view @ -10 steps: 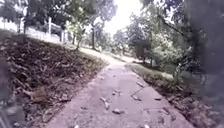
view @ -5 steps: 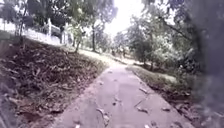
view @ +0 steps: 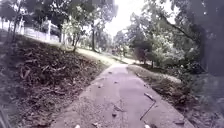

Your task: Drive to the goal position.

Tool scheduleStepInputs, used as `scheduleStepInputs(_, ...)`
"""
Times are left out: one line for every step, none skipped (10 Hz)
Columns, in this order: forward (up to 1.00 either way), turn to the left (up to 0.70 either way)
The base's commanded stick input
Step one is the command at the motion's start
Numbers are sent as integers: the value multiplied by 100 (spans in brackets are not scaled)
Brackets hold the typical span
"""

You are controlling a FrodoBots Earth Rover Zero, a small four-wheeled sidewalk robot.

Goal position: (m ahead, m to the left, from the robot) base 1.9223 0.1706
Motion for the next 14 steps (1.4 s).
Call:
scheduleStepInputs(50, 0)
scheduleStepInputs(50, 0)
scheduleStepInputs(50, 0)
scheduleStepInputs(50, 0)
scheduleStepInputs(50, 0)
scheduleStepInputs(50, 0)
scheduleStepInputs(50, 0)
scheduleStepInputs(50, 0)
scheduleStepInputs(50, 0)
scheduleStepInputs(50, 0)
scheduleStepInputs(50, 0)
scheduleStepInputs(50, 0)
scheduleStepInputs(50, 0)
scheduleStepInputs(50, 0)
